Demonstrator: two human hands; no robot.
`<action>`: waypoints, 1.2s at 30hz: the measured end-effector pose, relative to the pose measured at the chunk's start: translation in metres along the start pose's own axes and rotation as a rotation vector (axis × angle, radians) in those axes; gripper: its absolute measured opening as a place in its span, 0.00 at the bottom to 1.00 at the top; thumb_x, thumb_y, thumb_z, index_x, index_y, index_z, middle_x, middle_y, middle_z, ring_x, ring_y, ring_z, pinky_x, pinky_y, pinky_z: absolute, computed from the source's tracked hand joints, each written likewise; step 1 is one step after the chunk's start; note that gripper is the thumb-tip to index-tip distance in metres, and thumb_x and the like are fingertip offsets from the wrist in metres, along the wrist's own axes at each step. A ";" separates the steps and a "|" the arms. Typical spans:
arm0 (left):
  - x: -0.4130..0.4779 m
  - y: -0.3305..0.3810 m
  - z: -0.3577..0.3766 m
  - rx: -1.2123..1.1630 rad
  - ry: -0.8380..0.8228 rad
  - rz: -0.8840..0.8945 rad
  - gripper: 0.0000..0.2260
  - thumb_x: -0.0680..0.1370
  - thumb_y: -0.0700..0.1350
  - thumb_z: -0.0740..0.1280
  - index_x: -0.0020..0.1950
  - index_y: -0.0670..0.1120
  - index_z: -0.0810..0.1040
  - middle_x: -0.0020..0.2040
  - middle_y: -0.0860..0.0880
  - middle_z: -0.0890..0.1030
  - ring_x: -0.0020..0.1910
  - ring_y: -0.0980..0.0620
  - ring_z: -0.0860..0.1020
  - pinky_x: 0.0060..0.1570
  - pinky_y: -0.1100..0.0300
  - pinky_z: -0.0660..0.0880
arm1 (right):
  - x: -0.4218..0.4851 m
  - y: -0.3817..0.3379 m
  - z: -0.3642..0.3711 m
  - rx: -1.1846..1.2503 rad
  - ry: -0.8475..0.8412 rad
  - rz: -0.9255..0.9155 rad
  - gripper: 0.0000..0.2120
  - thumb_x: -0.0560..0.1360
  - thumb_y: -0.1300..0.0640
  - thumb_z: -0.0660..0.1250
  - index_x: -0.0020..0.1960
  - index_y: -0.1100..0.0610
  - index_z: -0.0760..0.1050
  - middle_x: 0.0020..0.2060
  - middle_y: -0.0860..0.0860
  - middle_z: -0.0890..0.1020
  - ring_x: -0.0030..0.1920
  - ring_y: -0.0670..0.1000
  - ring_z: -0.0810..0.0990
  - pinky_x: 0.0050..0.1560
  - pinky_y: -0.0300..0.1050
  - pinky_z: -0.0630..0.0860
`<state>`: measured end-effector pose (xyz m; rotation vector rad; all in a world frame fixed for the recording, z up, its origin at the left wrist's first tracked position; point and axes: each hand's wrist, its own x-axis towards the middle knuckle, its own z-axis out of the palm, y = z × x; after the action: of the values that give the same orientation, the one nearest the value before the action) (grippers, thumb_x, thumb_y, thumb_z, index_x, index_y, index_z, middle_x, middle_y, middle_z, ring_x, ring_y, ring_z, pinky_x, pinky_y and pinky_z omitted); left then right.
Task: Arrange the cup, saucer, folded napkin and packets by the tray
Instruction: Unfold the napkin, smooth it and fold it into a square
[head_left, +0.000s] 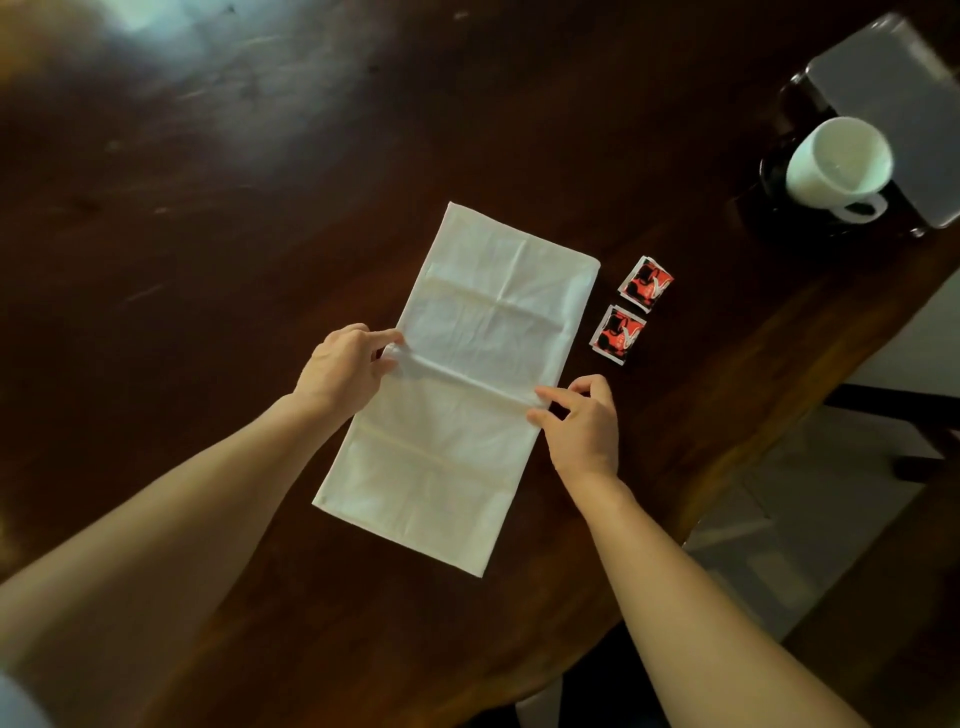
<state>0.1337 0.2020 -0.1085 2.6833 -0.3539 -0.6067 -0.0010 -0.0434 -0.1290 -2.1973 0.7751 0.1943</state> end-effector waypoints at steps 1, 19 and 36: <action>-0.002 -0.001 0.001 0.000 0.008 -0.007 0.12 0.79 0.43 0.69 0.61 0.54 0.83 0.41 0.46 0.74 0.42 0.43 0.75 0.45 0.48 0.75 | 0.000 0.000 0.000 -0.012 -0.002 -0.015 0.16 0.72 0.57 0.76 0.59 0.55 0.83 0.52 0.46 0.70 0.53 0.49 0.75 0.51 0.40 0.77; -0.034 0.017 -0.019 0.205 -0.029 -0.033 0.09 0.81 0.48 0.65 0.56 0.49 0.84 0.51 0.47 0.77 0.51 0.40 0.80 0.47 0.48 0.77 | 0.014 -0.015 -0.027 -0.421 -0.056 -0.383 0.05 0.79 0.61 0.66 0.47 0.61 0.78 0.50 0.53 0.74 0.50 0.54 0.73 0.40 0.52 0.79; -0.071 0.085 -0.160 0.161 0.374 0.158 0.06 0.80 0.46 0.66 0.53 0.44 0.79 0.54 0.45 0.79 0.50 0.39 0.80 0.51 0.46 0.76 | 0.004 -0.139 -0.165 -0.508 0.009 -0.715 0.05 0.77 0.68 0.63 0.50 0.60 0.72 0.45 0.57 0.78 0.45 0.59 0.80 0.44 0.54 0.78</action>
<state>0.1307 0.1946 0.0862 2.8069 -0.5204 -0.0265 0.0664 -0.0940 0.0691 -2.8049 -0.1145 0.0143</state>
